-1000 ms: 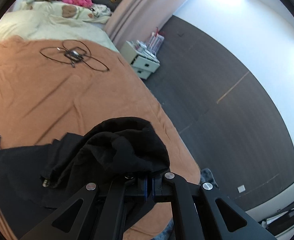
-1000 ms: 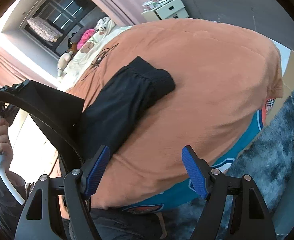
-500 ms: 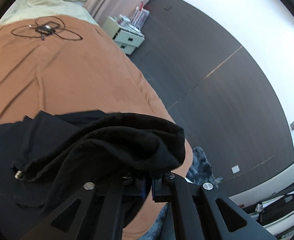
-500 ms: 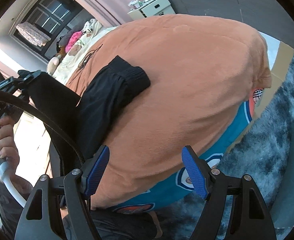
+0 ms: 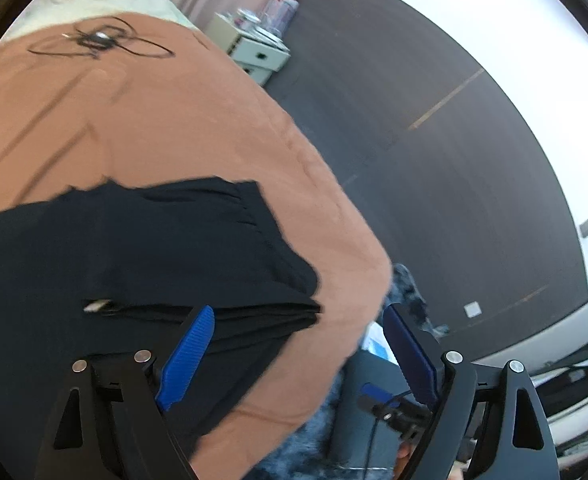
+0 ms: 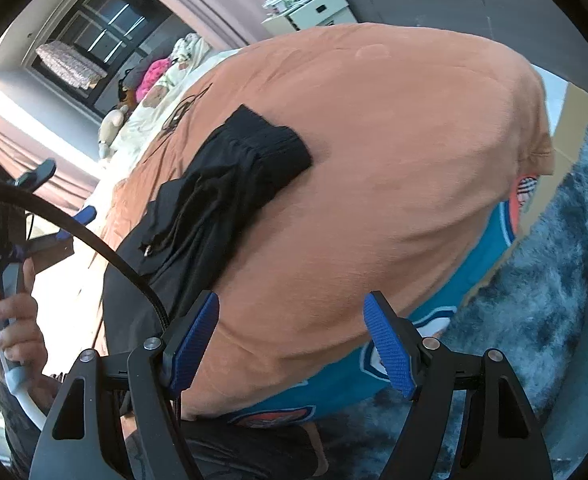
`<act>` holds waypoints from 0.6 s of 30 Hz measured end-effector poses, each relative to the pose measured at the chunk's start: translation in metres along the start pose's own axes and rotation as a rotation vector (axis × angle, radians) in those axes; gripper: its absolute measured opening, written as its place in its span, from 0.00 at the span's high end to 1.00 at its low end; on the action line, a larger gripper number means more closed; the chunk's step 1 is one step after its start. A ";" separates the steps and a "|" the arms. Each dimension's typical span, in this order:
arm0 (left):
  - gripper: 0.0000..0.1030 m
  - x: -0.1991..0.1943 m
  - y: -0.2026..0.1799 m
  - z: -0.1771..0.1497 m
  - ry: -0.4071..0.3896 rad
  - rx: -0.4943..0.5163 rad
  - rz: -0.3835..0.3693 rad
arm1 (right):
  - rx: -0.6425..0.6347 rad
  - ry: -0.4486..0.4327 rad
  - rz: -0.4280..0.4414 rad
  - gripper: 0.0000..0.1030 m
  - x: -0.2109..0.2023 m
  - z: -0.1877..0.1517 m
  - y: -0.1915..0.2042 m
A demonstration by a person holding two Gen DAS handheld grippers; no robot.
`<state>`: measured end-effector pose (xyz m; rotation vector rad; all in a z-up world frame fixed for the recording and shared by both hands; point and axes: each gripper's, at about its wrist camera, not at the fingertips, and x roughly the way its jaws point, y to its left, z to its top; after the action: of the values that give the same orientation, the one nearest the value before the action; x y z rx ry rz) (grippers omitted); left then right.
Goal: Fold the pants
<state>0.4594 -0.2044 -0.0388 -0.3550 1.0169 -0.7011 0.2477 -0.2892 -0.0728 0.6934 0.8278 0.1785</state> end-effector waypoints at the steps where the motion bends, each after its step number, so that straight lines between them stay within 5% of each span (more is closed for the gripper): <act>1: 0.15 -0.011 0.008 -0.001 -0.011 -0.009 0.017 | -0.010 0.006 0.004 0.28 0.002 0.002 0.003; 18: 0.15 -0.151 0.120 -0.029 -0.255 -0.216 0.259 | -0.317 0.004 -0.008 0.28 0.024 0.041 0.059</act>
<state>0.4273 -0.0129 -0.0243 -0.4772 0.8767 -0.3032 0.3002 -0.2547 -0.0313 0.3919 0.7843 0.2971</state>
